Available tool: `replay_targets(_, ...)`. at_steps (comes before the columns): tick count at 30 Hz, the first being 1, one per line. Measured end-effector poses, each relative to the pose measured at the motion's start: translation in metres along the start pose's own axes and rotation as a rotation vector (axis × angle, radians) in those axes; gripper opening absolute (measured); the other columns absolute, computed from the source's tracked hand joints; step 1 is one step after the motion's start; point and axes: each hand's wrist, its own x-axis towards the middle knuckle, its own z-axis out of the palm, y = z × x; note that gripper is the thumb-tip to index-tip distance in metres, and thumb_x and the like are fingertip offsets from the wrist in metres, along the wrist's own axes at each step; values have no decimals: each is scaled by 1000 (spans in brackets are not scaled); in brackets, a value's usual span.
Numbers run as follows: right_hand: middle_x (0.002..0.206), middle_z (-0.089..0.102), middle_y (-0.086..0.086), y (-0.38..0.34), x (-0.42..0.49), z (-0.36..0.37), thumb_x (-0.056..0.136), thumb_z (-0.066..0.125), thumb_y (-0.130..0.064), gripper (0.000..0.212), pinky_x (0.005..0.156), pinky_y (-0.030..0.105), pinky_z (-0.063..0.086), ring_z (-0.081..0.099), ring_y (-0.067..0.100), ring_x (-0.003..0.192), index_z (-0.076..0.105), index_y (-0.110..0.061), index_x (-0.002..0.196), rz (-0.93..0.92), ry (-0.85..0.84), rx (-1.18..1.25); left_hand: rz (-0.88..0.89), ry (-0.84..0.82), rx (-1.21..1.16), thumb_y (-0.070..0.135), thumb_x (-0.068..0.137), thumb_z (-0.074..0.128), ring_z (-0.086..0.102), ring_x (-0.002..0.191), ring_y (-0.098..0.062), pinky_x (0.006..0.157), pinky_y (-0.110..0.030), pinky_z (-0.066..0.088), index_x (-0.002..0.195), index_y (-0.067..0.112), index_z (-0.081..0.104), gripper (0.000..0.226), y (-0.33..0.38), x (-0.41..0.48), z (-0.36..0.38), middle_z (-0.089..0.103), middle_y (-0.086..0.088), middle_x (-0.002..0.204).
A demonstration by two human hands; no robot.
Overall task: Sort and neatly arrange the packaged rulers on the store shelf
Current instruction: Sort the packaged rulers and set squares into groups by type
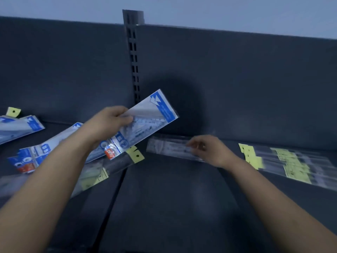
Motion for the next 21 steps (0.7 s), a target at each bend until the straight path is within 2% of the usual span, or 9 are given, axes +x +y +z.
replay_targets(3,99,66,-5,1,3,4,84,69,-17,19,85,25,47,60,10,92,70,-18,103,-89,3,-32,28,2,-5,15,95,58,50,81,-21,76,-34,36,92,10,67,11,5,-9,6,62,-18,90)
replay_targets(4,103,64,-3,1,1,5,84,70,-17,24,90,29,45,58,14,98,69,-17,107,-104,46,-62,42,-15,12,15,95,59,48,77,-19,72,-32,35,90,9,67,11,7,-12,9,61,-15,85)
replay_targets(6,113,62,1,0,-8,2,81,71,-13,38,95,28,42,56,18,105,63,-15,118,-90,187,19,100,-74,64,15,95,59,49,69,-14,64,-26,37,88,7,66,13,15,-16,19,60,-11,76)
replay_targets(8,117,62,5,-4,-25,-10,73,73,-7,56,91,26,47,59,15,101,56,-17,126,-17,245,445,170,-179,135,18,94,59,52,67,-9,65,-26,40,88,9,66,13,26,-16,32,63,-13,77)
replay_targets(10,115,65,10,-5,-46,-27,67,71,-4,64,81,26,51,63,18,95,53,-16,127,-9,195,923,223,-305,210,23,94,59,57,72,-12,69,-32,43,83,17,66,15,40,-14,49,67,-10,82)
replay_targets(11,112,67,12,-2,-56,-35,66,75,-5,63,79,27,50,64,21,94,55,-15,126,1,177,1022,243,-358,241,24,94,59,59,74,-17,70,-37,46,81,21,66,15,48,-14,60,67,-9,83)
replay_targets(14,86,73,7,8,-92,-61,69,76,-11,38,69,24,50,66,16,77,66,-8,106,69,224,888,290,-469,251,24,93,63,64,85,-26,76,-39,50,83,21,69,12,74,-20,103,70,-5,87)
replay_targets(18,72,68,14,46,-142,-98,75,74,3,9,61,25,52,62,20,65,66,2,79,191,282,728,372,-466,99,17,84,73,68,87,-18,83,-35,51,91,11,72,10,120,-34,176,74,-2,88)
replay_targets(21,62,58,9,87,-186,-136,77,74,-3,17,56,26,41,52,18,58,60,-6,67,244,364,656,400,-488,39,20,79,78,68,78,-10,80,-34,53,89,13,71,14,162,-40,233,74,2,83)
